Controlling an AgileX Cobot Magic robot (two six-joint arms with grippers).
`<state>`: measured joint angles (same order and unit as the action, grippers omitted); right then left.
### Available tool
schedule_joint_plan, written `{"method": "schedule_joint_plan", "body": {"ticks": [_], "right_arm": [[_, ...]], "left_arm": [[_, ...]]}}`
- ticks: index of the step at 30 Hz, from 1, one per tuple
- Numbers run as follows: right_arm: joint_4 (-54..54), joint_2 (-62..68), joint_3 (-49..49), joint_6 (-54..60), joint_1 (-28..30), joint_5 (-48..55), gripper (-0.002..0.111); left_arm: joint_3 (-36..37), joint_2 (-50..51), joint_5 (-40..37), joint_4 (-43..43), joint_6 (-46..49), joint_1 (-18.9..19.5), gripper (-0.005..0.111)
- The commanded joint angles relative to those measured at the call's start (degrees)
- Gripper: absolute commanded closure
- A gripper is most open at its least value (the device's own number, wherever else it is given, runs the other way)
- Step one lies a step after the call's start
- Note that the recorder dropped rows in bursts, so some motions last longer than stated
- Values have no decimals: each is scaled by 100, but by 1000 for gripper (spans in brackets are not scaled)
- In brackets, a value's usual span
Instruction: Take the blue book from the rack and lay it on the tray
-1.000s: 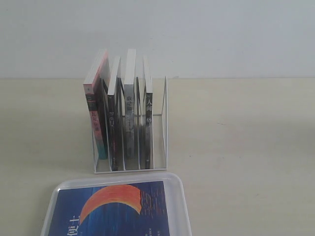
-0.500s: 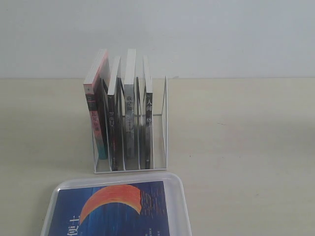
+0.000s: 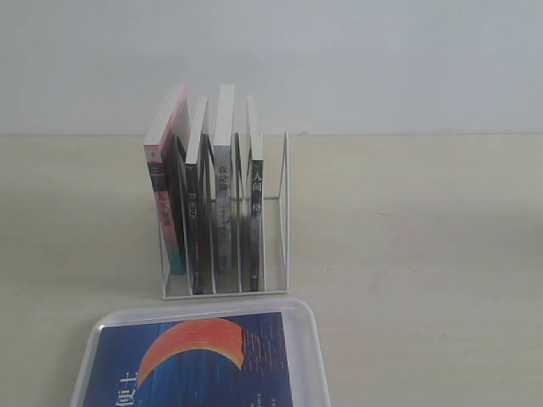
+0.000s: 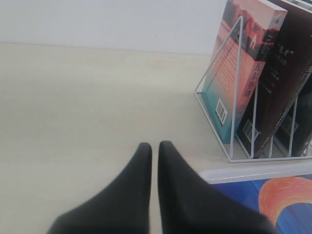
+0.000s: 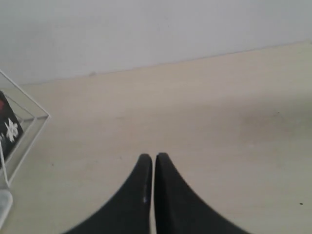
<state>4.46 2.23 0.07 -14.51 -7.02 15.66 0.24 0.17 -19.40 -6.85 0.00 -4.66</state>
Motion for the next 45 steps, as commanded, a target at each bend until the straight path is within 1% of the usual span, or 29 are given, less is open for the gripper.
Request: {"method": "schedule_joint_plan", "body": {"ticks": [1, 7, 45], "right_arm": [[-12, -223, -7, 422, 6, 311, 107], [-12, -223, -7, 397, 6, 440, 107], [-71, -223, -7, 397, 6, 387, 107]], "left_arm": [[-24, -17, 25, 25, -36, 6, 103], [-24, -17, 25, 25, -36, 6, 103], [-24, -17, 25, 25, -36, 6, 103]]}}
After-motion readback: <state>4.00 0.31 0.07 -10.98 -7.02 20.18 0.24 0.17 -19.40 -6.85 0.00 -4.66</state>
